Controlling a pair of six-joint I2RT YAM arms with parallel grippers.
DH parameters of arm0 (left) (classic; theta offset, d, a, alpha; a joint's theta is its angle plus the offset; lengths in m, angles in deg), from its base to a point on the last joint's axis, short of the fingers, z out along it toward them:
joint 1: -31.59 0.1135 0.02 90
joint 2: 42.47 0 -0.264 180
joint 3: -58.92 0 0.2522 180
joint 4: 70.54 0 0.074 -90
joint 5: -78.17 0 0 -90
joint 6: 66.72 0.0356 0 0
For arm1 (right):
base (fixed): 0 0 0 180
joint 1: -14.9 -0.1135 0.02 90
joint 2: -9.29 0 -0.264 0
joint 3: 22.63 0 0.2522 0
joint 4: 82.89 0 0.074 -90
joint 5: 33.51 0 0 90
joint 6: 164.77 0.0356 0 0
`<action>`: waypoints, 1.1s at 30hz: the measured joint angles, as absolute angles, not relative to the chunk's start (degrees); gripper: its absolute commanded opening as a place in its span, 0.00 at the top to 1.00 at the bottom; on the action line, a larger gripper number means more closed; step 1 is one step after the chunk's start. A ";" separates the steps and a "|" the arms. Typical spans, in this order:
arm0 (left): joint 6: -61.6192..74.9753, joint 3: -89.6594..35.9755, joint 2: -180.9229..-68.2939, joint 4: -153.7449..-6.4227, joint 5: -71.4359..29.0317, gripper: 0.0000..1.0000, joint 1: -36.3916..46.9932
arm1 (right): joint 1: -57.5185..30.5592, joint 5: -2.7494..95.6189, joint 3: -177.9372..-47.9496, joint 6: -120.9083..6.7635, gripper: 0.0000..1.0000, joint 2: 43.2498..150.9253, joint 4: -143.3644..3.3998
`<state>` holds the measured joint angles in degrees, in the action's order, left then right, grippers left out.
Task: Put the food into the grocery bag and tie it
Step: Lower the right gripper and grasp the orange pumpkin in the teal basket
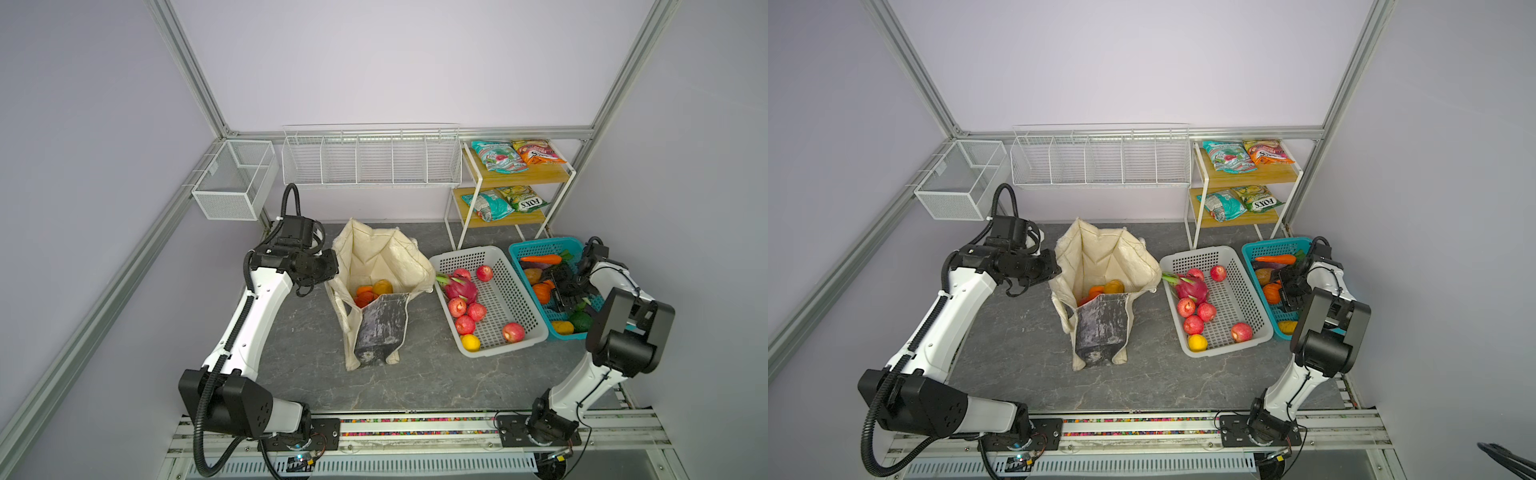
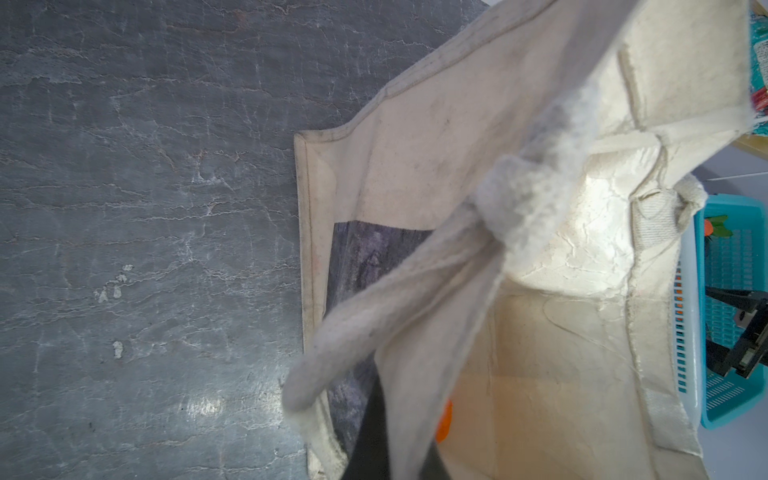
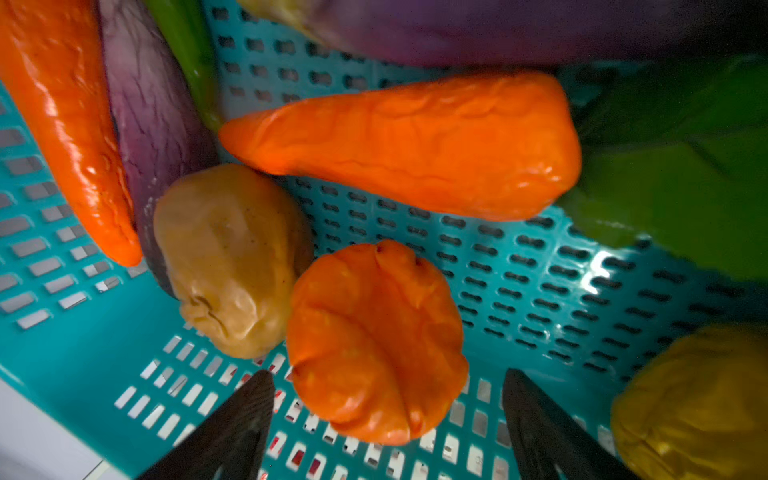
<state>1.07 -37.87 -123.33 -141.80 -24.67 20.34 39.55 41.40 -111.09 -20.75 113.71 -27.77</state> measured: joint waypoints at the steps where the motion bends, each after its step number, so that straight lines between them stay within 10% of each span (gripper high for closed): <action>1: 1.02 -37.87 -123.33 -141.82 -24.67 1.00 20.34 | 39.50 41.35 -111.09 -20.73 0.12 114.06 -28.25; 20: -0.27 -37.73 -122.54 -142.19 -23.60 1.00 20.34 | 38.85 41.02 -111.02 -18.50 0.00 117.97 -32.90; 33: -0.68 -35.94 -120.77 -141.93 -23.43 1.00 20.34 | 38.80 41.22 -109.60 -16.71 0.19 117.95 -35.31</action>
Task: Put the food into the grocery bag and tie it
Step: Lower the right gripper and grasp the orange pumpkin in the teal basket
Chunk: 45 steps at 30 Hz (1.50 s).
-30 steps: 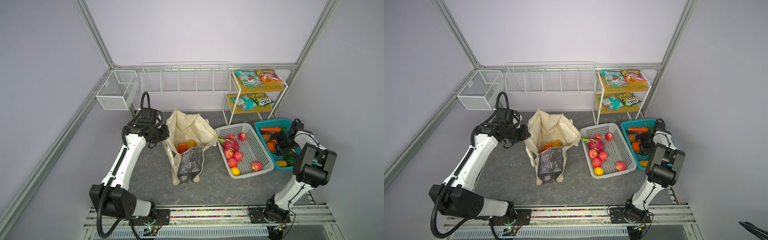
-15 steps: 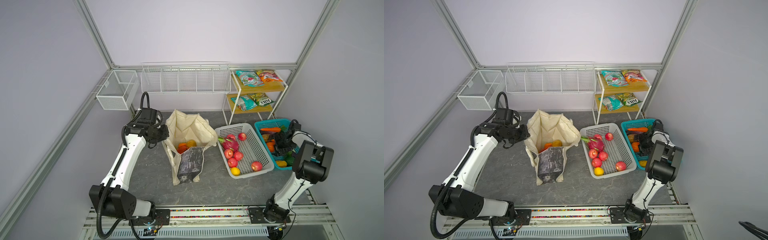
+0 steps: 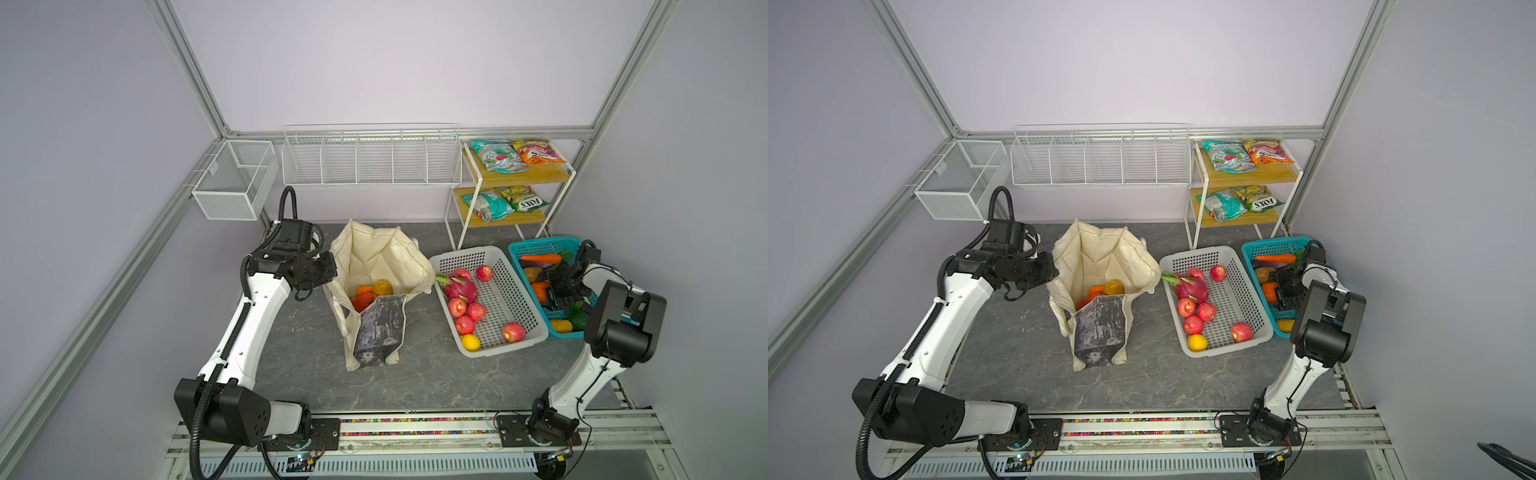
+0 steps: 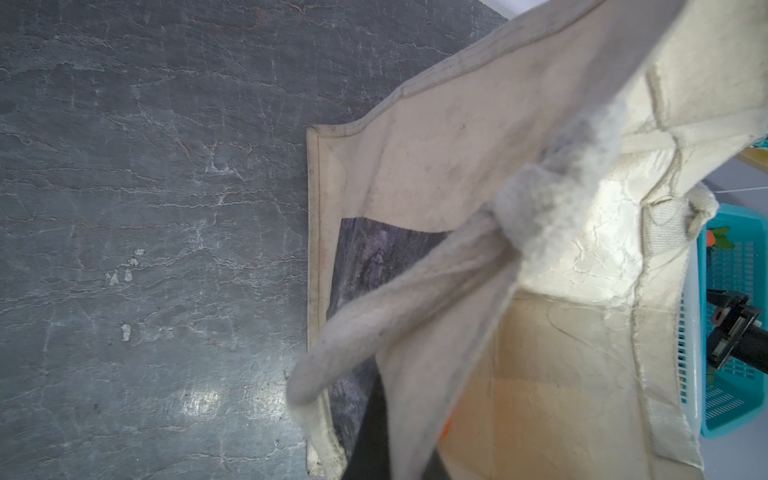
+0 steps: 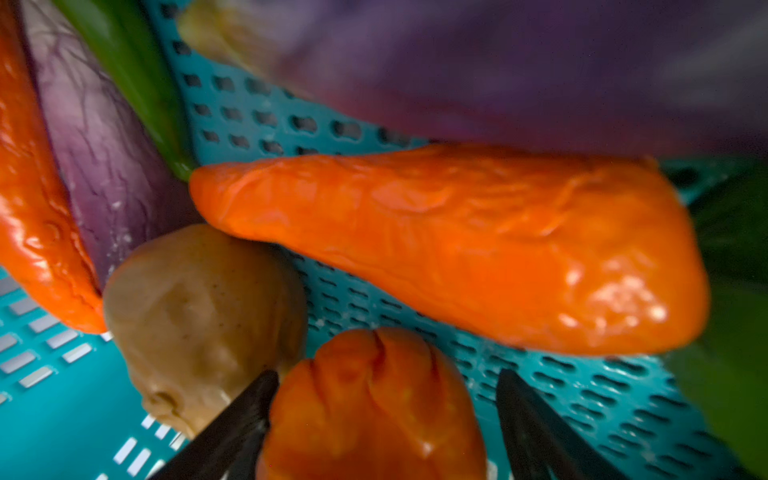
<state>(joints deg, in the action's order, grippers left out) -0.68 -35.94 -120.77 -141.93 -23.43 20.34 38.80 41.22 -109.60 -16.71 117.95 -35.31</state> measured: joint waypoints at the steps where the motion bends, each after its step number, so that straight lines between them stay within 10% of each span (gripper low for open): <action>1: -0.66 -35.92 -120.66 -141.97 -23.43 1.00 20.34 | 38.80 41.22 -109.49 -16.69 0.21 117.86 -35.51; 45: -0.27 -35.88 -121.51 -142.78 -23.71 1.00 20.34 | 36.07 42.73 -108.68 -18.22 0.09 113.21 -31.90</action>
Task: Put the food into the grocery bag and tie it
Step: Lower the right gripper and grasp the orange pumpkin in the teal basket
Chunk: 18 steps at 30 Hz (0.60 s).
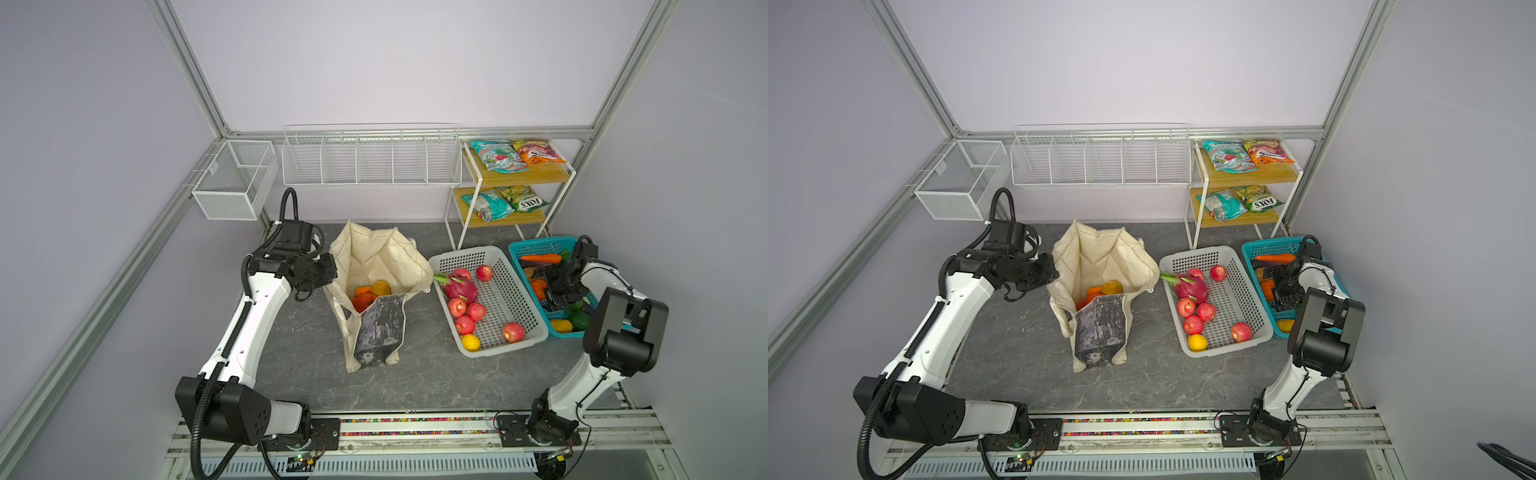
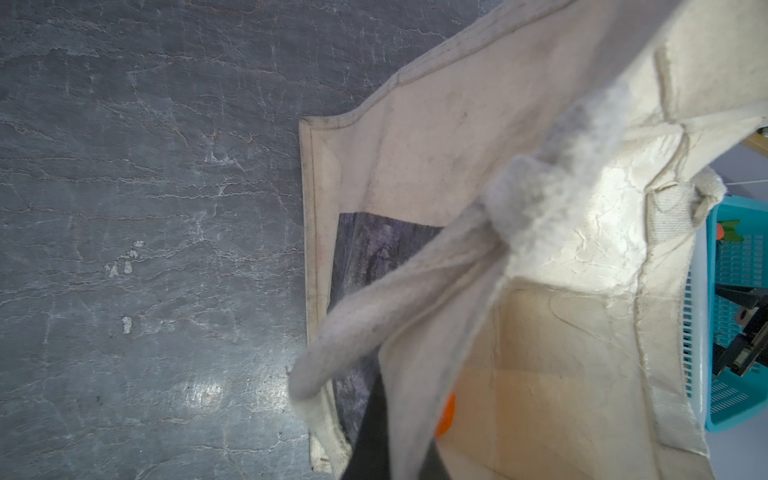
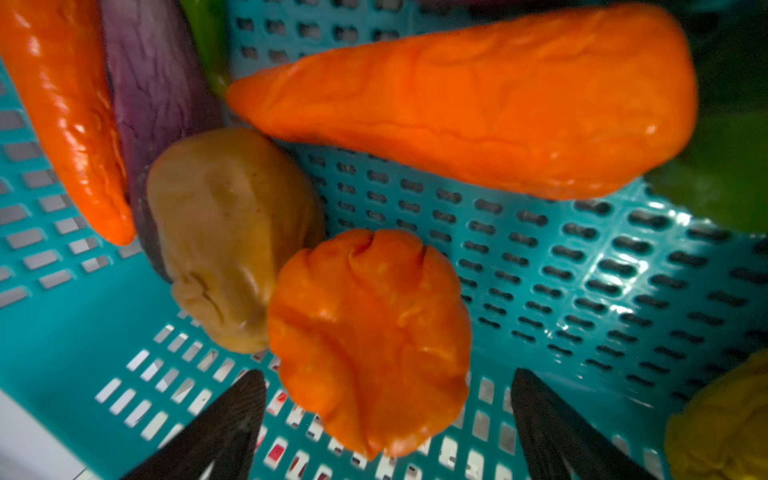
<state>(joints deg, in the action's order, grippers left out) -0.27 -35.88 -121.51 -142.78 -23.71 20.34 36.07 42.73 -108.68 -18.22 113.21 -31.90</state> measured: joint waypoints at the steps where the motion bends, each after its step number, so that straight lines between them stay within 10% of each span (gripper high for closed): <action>1: -0.27 -36.03 -121.71 -142.76 -23.73 1.00 20.34 | 36.05 42.79 -108.66 -18.22 0.10 113.51 -32.05; 18: -0.27 -38.56 -123.61 -143.48 -23.84 1.00 20.34 | 36.01 45.77 -106.58 -16.14 0.26 116.51 -36.23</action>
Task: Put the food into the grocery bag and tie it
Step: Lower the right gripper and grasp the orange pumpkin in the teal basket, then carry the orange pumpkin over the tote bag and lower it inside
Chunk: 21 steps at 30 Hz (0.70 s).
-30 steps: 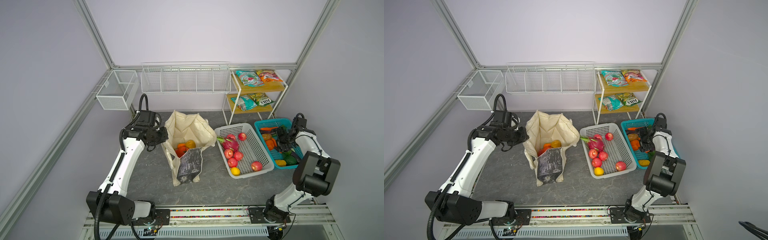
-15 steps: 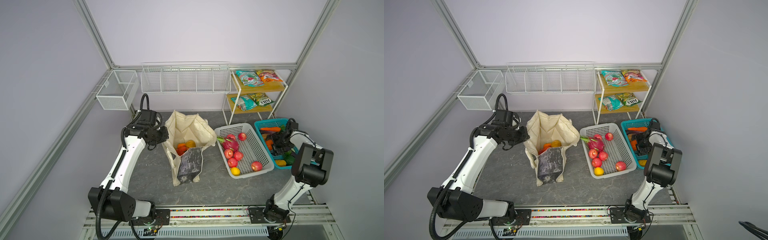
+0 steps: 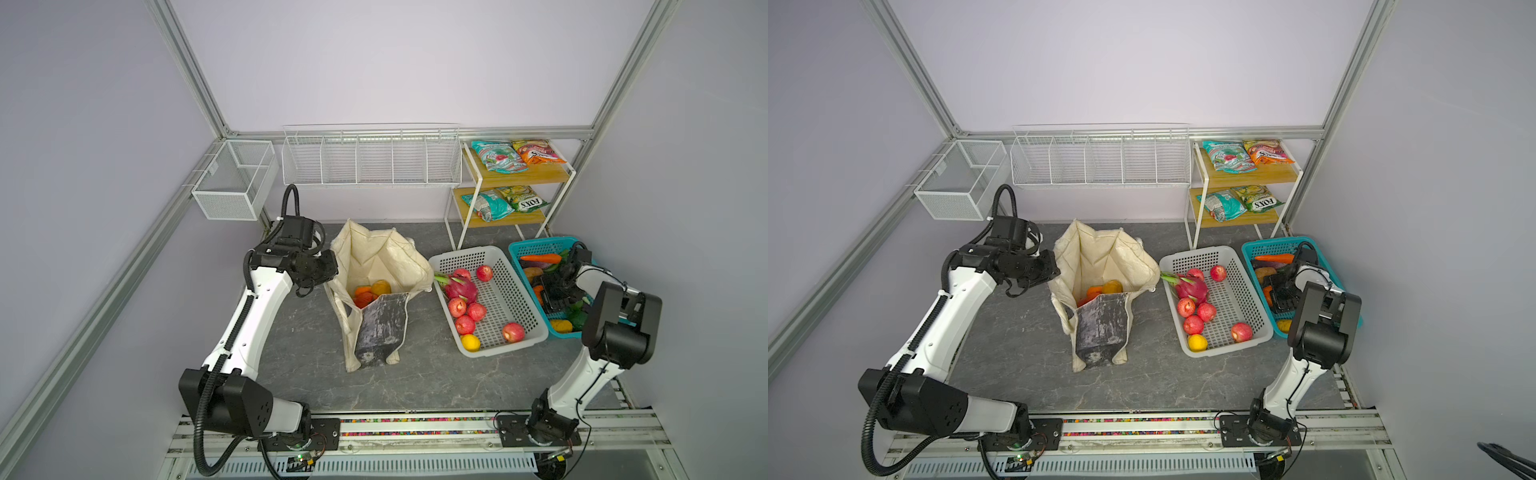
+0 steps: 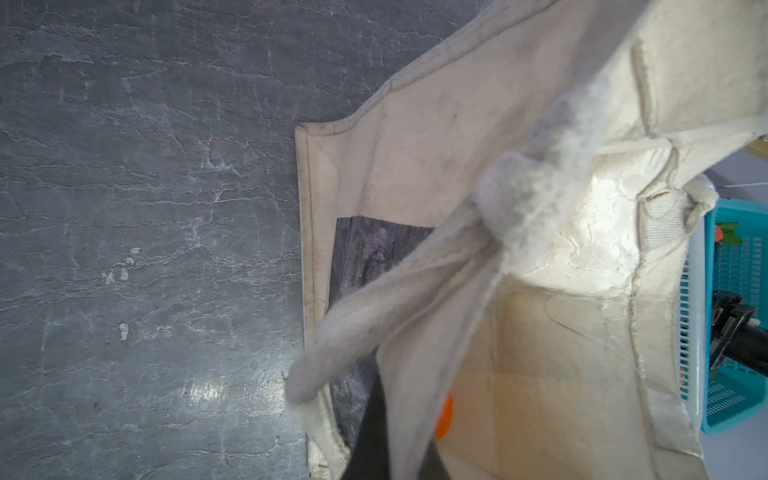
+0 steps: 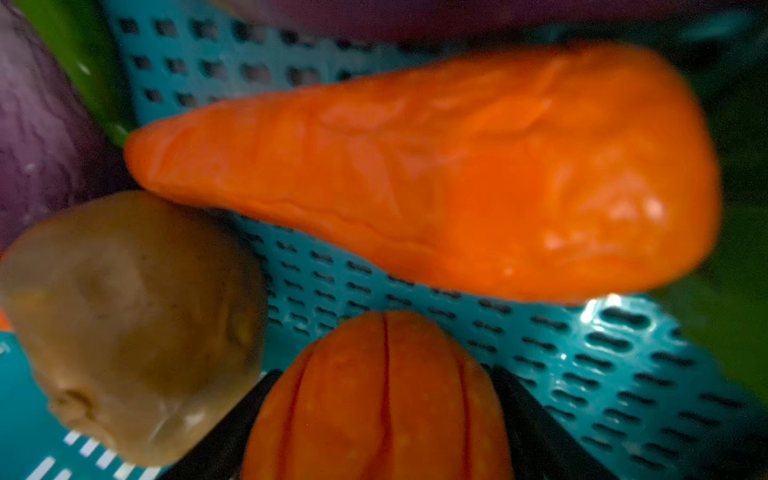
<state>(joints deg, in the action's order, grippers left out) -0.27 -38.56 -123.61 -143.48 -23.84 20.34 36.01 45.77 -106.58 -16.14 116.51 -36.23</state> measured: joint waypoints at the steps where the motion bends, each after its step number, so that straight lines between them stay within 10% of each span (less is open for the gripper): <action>1: -0.27 -38.74 -123.65 -143.55 -23.84 1.00 20.34 | 36.01 45.96 -106.58 -16.12 0.29 116.51 -36.47; 6: -0.27 -39.40 -123.89 -144.31 -23.84 1.00 20.34 | 36.01 46.20 -107.24 -15.90 0.52 116.57 -36.73; 21: -0.27 -39.55 -124.00 -144.62 -23.91 1.00 20.34 | 33.01 46.20 -115.02 -18.46 0.53 105.91 -29.56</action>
<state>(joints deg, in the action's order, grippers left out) -0.27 -39.55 -124.00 -144.62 -23.91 20.34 33.01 46.20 -115.02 -18.46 105.91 -29.56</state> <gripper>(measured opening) 0.047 0.602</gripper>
